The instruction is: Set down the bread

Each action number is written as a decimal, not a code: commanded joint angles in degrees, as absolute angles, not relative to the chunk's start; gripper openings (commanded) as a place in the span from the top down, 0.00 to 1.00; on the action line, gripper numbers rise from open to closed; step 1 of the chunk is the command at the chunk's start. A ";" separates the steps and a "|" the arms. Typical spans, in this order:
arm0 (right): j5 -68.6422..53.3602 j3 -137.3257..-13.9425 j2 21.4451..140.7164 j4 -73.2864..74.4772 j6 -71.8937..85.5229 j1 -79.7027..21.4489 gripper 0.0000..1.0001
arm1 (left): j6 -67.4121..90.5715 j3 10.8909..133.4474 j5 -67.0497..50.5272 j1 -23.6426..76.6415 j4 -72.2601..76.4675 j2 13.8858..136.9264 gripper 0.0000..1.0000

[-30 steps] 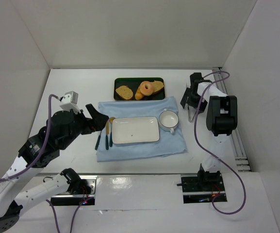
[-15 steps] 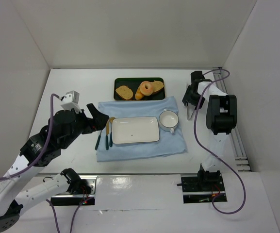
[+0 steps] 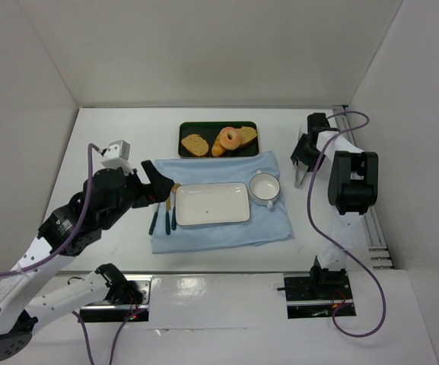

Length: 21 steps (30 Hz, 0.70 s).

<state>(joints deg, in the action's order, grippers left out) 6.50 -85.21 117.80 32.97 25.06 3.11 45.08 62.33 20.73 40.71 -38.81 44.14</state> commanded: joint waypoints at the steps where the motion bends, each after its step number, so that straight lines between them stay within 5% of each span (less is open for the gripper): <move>1: 4.93 -84.64 111.37 28.39 26.02 3.69 0.33 | 43.77 63.28 21.27 40.96 -36.39 44.38 0.00; 9: 1.24 -90.25 102.40 22.76 26.02 3.69 0.35 | 43.24 63.28 21.27 40.96 -35.34 44.38 0.00; 21: -15.81 -106.77 107.57 26.88 22.94 3.69 0.35 | 43.77 62.14 21.27 40.96 -34.28 44.38 0.00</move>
